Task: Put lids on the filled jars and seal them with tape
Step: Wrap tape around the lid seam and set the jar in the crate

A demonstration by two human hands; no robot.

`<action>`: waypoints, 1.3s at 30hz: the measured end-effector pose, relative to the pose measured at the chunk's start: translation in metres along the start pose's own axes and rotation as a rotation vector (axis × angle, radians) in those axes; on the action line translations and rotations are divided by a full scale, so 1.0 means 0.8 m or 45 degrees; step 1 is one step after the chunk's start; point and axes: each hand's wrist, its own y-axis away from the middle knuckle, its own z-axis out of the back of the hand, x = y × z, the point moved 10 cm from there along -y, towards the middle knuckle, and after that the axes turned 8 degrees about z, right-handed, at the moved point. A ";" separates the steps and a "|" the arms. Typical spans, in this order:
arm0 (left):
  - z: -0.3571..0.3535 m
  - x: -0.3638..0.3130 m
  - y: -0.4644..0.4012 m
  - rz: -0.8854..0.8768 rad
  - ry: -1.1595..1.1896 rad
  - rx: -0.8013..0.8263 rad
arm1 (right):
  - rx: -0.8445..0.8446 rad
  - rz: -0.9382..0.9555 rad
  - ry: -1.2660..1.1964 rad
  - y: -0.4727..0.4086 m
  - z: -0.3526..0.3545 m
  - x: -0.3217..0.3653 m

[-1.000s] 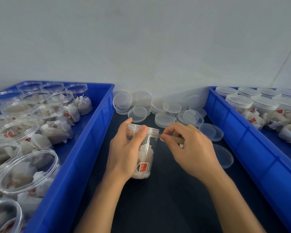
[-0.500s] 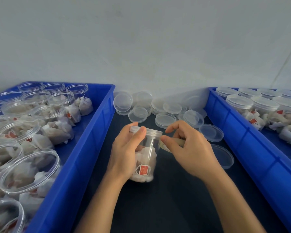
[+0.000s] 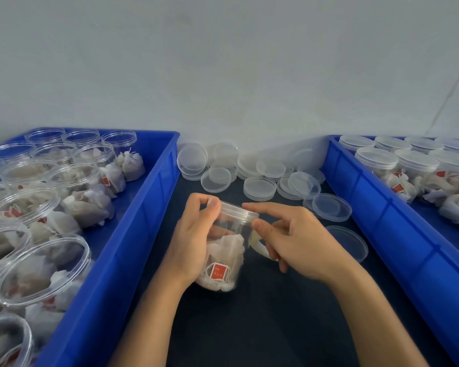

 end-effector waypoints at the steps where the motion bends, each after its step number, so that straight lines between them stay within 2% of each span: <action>1: 0.000 -0.001 0.000 -0.005 -0.011 -0.008 | -0.014 0.001 -0.020 0.000 0.000 0.000; 5: 0.007 -0.009 0.006 -0.059 -0.192 -0.134 | -0.095 0.036 -0.008 -0.003 0.005 0.000; 8: 0.033 -0.037 0.026 -0.217 -0.523 -0.571 | -0.112 0.037 -0.041 -0.002 0.006 -0.002; 10: 0.031 -0.059 0.042 -0.331 -0.713 -0.741 | -0.124 0.034 -0.021 -0.001 0.008 -0.002; 12: 0.016 -0.064 0.046 -0.348 -0.810 -0.708 | -0.143 0.038 0.035 -0.002 0.010 -0.001; 15: -0.011 -0.049 0.039 -0.232 -0.837 -0.509 | -0.159 0.042 0.116 -0.002 0.009 0.003; 17: -0.019 -0.044 0.034 -0.213 -0.855 -0.451 | -0.182 0.040 0.136 -0.001 0.009 0.004; 21: -0.011 -0.040 0.029 -0.222 -0.798 -0.452 | -0.201 0.051 0.111 -0.004 0.006 0.005; 28: 0.003 -0.035 0.027 -0.205 -0.703 -0.531 | -0.076 -0.012 -0.083 -0.005 -0.009 -0.002; 39: 0.016 -0.019 0.019 -0.078 -0.475 -0.516 | -0.213 0.059 0.330 -0.003 0.010 0.013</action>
